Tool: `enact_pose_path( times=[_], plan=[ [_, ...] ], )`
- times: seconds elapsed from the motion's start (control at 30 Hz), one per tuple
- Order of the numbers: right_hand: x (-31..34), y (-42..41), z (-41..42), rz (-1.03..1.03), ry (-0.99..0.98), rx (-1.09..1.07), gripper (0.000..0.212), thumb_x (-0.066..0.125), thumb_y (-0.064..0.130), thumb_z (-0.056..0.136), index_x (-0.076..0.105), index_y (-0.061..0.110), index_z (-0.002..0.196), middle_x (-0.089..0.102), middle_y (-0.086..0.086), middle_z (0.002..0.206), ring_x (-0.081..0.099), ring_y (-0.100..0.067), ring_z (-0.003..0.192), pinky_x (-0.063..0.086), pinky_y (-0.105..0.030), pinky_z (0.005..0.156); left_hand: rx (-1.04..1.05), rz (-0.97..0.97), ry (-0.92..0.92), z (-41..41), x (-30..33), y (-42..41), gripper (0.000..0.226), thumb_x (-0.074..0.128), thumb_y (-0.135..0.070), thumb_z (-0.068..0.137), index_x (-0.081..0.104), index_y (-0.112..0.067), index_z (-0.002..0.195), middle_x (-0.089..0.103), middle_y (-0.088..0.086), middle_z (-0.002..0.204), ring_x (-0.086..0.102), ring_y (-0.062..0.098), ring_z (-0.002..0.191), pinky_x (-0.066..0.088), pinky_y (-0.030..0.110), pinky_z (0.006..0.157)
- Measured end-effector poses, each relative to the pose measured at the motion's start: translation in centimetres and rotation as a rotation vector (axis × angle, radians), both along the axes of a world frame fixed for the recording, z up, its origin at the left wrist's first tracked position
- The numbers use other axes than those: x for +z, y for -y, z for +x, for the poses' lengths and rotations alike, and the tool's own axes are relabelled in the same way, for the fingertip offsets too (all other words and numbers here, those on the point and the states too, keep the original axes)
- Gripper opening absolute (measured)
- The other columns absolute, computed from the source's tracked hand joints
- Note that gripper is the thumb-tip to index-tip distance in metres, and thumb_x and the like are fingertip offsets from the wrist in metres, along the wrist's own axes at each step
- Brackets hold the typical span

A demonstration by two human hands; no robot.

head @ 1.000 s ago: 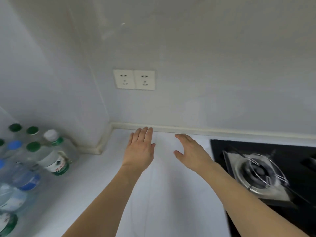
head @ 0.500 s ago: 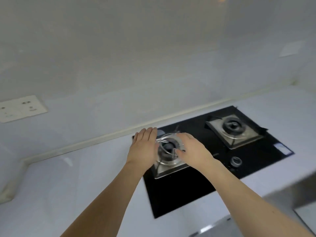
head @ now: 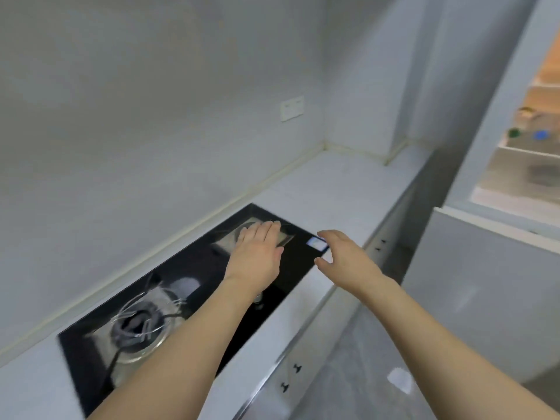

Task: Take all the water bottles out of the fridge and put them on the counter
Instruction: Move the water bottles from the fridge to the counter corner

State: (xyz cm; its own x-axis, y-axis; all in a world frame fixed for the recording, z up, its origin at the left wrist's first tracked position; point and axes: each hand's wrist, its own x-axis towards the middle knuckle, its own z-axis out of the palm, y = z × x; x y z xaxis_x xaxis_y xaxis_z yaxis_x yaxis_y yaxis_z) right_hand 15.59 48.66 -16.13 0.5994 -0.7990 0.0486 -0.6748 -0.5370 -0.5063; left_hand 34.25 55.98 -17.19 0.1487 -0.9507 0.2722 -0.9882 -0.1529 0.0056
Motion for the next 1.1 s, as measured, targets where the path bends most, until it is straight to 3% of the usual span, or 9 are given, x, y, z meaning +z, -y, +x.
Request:
enact_pose_path(
  times=[0.27,0.57,0.87,1.1],
  plan=[
    [0.8,4.5,-11.7,-0.015,-0.033,-0.264,0.058,0.054,0.025,0.094,0.034,0.013,0.147,0.035,-0.003,0.151,0.034,-0.018,0.138,0.030,-0.029,0.110,-0.288,-0.043,0.006,-9.9,0.5,10.7,0.052,0.043,-0.031,0.098,0.033,-0.009,0.145,0.043,0.006,0.144,0.038,0.027,0.132,0.028,0.044,0.112],
    [-0.6,11.4,-18.9,0.007,-0.027,-0.452,0.059,0.053,0.027,0.095,0.032,0.015,0.148,0.033,-0.001,0.153,0.032,-0.018,0.139,0.028,-0.027,0.110,-0.503,-0.061,-0.074,-18.2,-1.0,20.4,0.049,0.049,-0.027,0.094,0.042,-0.008,0.139,0.051,0.008,0.135,0.047,0.029,0.123,0.035,0.047,0.107],
    [0.0,23.9,-23.6,-0.013,-0.035,-0.565,0.057,0.053,0.026,0.095,0.034,0.015,0.147,0.035,0.000,0.152,0.033,-0.016,0.139,0.026,-0.026,0.111,-0.580,-0.022,-0.108,-23.2,-0.3,35.4,0.050,0.045,-0.029,0.097,0.037,-0.010,0.142,0.045,0.006,0.142,0.041,0.026,0.130,0.029,0.043,0.112],
    [2.1,32.1,-28.2,-0.062,-0.033,-0.683,0.055,0.052,0.026,0.095,0.035,0.015,0.147,0.036,0.003,0.152,0.035,-0.015,0.138,0.028,-0.027,0.110,-0.701,-0.102,-0.179,-28.8,3.6,44.6,0.050,0.046,-0.028,0.099,0.035,-0.010,0.144,0.041,0.005,0.147,0.036,0.024,0.135,0.027,0.035,0.115]
  ],
)
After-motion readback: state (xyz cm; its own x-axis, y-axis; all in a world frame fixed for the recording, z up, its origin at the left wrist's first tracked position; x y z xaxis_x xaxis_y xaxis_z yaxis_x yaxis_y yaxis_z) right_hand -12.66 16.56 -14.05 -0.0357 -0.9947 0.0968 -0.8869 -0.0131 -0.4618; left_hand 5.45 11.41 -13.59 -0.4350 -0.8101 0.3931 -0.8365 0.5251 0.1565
